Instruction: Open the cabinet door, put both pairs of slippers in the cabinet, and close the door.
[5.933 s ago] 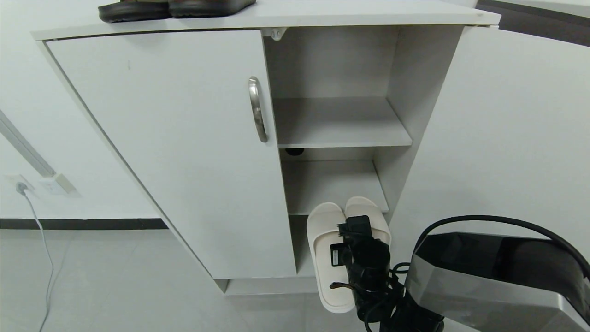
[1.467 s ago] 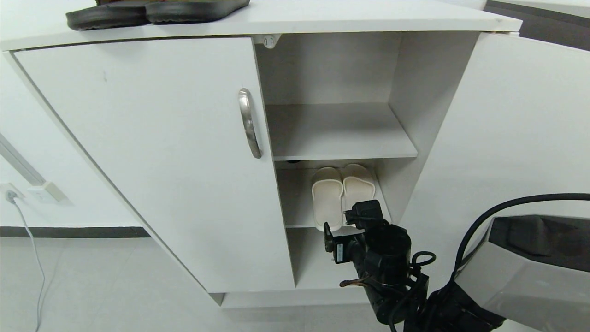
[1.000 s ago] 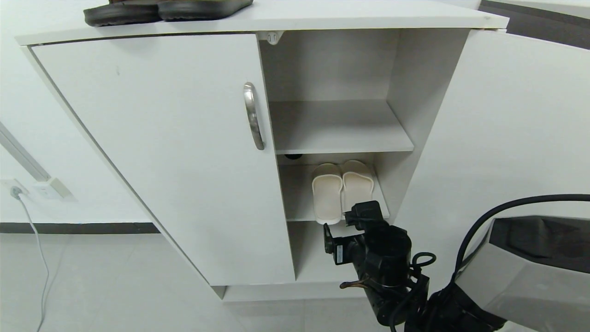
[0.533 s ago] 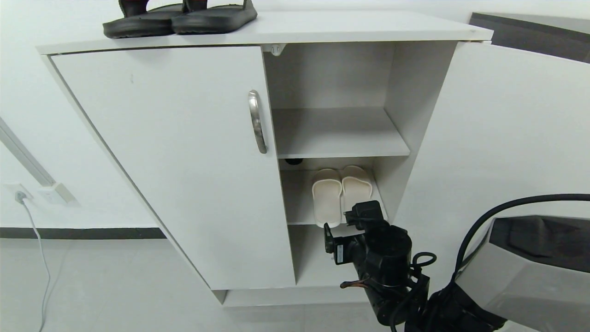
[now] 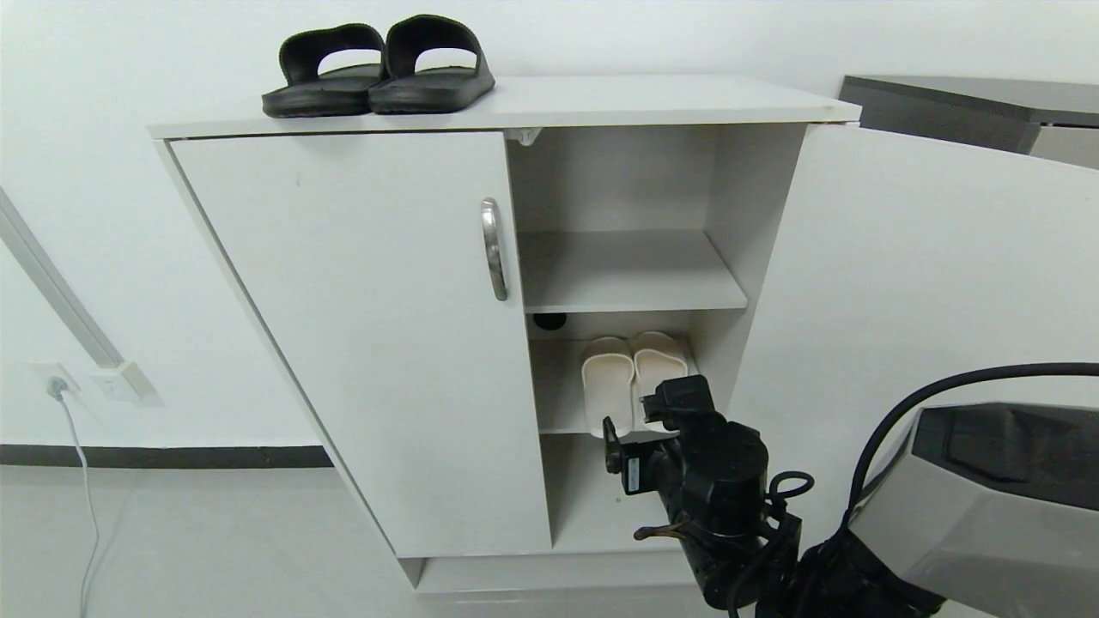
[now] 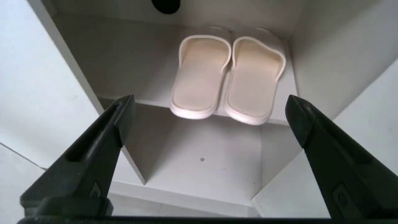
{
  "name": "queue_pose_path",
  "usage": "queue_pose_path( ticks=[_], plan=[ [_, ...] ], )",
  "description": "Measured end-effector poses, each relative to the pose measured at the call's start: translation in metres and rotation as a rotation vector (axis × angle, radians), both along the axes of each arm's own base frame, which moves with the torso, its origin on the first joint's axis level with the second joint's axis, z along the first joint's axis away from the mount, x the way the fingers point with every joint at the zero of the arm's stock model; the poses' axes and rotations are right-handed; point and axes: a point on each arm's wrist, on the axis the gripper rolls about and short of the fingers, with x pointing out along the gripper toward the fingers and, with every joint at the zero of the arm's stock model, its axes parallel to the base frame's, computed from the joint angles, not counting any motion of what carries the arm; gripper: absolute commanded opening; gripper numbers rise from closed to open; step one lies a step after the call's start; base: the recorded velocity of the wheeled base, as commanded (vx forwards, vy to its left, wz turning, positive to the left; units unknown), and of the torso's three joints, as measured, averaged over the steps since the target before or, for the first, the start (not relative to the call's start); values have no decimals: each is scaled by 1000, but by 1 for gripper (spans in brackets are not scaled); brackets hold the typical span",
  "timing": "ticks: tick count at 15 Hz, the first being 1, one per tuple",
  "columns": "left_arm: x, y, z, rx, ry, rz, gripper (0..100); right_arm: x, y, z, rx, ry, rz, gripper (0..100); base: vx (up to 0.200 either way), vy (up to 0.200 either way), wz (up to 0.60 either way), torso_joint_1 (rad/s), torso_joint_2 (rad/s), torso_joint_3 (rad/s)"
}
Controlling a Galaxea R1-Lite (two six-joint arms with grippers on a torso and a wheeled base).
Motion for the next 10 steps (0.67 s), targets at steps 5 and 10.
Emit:
queue_pose_path(
  ticks=[5,10],
  plan=[
    [0,0,0,-6,0,1,0,-2,-1,-1,-6,-4,2,100,0,0,0,0,0,0],
    [0,0,0,-6,0,1,0,-1,-1,-2,-10,-4,0,100,0,200,0,8,1,6]
  ],
)
